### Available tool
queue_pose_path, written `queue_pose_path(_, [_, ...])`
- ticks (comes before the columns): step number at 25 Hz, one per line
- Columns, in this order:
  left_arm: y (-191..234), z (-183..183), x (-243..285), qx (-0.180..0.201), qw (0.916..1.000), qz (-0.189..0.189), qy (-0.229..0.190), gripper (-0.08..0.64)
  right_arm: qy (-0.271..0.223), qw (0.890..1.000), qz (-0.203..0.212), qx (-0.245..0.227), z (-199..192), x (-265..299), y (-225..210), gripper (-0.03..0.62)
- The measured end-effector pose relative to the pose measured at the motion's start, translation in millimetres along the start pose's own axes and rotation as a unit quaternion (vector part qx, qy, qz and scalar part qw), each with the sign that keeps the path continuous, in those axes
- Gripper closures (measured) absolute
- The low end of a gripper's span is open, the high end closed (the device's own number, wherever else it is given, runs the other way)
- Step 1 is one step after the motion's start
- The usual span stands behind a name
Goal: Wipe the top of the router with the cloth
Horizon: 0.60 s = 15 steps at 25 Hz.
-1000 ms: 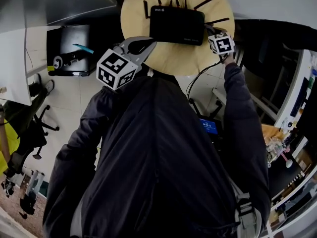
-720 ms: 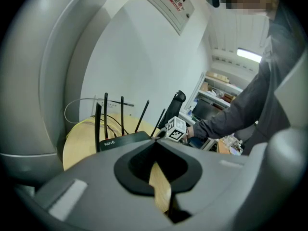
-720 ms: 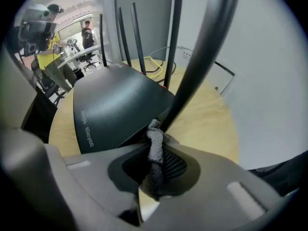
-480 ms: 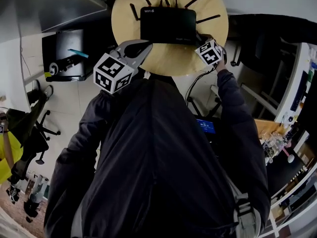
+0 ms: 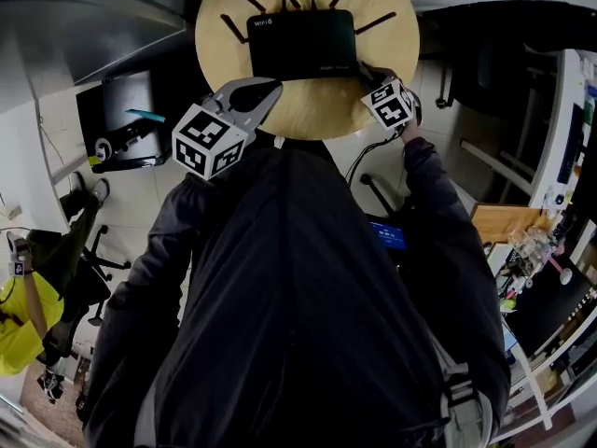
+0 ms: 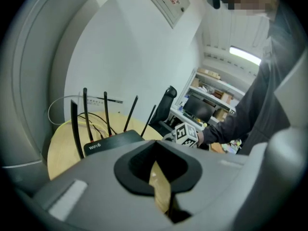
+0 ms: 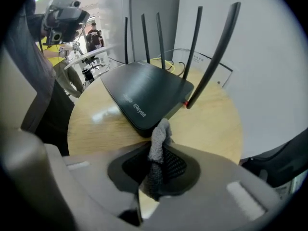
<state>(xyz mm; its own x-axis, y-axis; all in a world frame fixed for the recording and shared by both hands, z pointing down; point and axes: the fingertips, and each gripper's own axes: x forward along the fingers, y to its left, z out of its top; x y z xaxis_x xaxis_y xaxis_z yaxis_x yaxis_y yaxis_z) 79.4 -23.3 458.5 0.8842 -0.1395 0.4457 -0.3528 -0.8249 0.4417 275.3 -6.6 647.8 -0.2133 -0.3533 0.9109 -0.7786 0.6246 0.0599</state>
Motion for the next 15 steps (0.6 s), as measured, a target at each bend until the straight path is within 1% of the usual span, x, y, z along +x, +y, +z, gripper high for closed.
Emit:
queue_pose_path(3, [1,4,0,0.006,1.0,-0.006,-0.003,0.568,-0.033,0.998,-0.015,0.047,13,-28,1,0.561])
queue_pose_path(5, [1,6,-2,0.008,0.9999,-0.01,-0.007,0.568,-0.073,0.995,-0.01,0.068,34,-54,12,0.561])
queue_pose_path(6, [1,6,-2,0.009,0.9999,-0.011,-0.008,0.568,-0.093,0.993,-0.005,0.07,47,-67,21,0.561])
queue_pose_path(8, [1,7,-3,0.01,0.9998,-0.014,-0.011,0.569,-0.132,0.989,0.003,0.063,71,-90,37,0.561])
queue_pose_path(10, [1,10,-1,0.011,0.9997,-0.02,-0.012,0.568,-0.158,0.986,0.005,0.052,91,-106,50,0.561])
queue_pose_path(13, [4,14,4,0.014,0.9994,-0.028,-0.013,0.569,-0.182,0.982,0.013,0.043,115,-116,66,0.561])
queue_pose_path(15, [5,14,5,0.016,0.9992,-0.035,-0.012,0.568,-0.187,0.981,0.019,0.037,125,-116,78,0.561])
